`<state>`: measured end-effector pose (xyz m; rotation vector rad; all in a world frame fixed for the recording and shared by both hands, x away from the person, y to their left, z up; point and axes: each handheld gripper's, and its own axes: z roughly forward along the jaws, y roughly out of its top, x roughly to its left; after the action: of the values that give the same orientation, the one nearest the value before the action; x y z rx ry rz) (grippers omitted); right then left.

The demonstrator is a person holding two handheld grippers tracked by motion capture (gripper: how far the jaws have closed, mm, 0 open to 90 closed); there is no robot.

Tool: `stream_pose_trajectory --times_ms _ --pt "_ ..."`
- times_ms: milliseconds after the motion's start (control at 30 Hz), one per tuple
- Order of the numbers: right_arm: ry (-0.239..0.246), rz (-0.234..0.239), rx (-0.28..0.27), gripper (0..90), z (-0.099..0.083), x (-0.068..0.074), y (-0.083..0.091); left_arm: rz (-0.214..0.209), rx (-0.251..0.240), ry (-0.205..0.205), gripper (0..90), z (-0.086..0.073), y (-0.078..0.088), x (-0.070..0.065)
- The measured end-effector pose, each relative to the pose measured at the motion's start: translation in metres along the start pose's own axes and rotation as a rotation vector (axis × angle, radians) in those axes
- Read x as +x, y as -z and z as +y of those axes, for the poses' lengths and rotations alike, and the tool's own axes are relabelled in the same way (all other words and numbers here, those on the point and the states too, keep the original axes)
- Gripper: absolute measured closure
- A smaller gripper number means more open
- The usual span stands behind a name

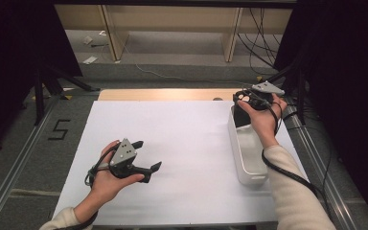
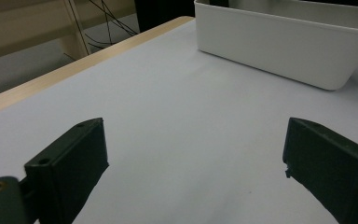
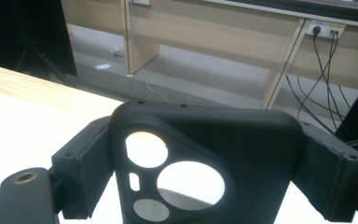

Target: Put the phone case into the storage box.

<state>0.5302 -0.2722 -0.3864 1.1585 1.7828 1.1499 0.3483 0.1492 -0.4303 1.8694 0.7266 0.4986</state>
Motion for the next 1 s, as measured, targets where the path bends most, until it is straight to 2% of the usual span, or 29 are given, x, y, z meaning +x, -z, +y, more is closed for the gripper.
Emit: stream_pose_trajectory --times_ms 1000 --pt "0.003 0.0 0.028 15.5 -0.0043 0.0 -0.0093 -0.003 0.002 -0.001 6.0 -0.0002 -0.0004 0.0002"
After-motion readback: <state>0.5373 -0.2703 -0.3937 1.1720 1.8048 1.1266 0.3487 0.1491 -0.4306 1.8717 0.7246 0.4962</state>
